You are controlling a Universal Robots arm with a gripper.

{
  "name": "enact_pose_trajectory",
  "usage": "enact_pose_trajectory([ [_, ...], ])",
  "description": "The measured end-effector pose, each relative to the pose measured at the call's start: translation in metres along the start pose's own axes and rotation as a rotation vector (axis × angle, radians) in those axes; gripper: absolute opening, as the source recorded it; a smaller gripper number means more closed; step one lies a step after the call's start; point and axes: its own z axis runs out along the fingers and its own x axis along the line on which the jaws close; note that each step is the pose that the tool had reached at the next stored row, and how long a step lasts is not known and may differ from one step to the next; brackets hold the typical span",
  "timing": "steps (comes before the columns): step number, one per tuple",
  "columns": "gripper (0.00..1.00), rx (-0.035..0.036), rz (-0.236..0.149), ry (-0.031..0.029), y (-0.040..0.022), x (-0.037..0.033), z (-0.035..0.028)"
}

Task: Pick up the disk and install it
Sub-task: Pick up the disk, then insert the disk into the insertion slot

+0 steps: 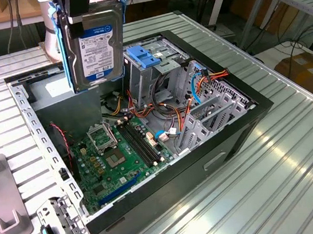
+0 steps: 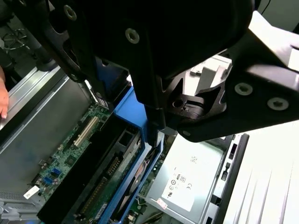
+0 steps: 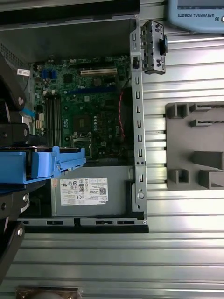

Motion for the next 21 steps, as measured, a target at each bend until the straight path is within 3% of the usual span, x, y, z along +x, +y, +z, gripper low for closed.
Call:
enact_pose_trajectory([
  [4,0.37,0.0,0.0,0.001,-0.0087,-0.0003,0.0014],
  [21,0.37,0.0,0.0,0.001,-0.0124,-0.0005,0.0016],
])
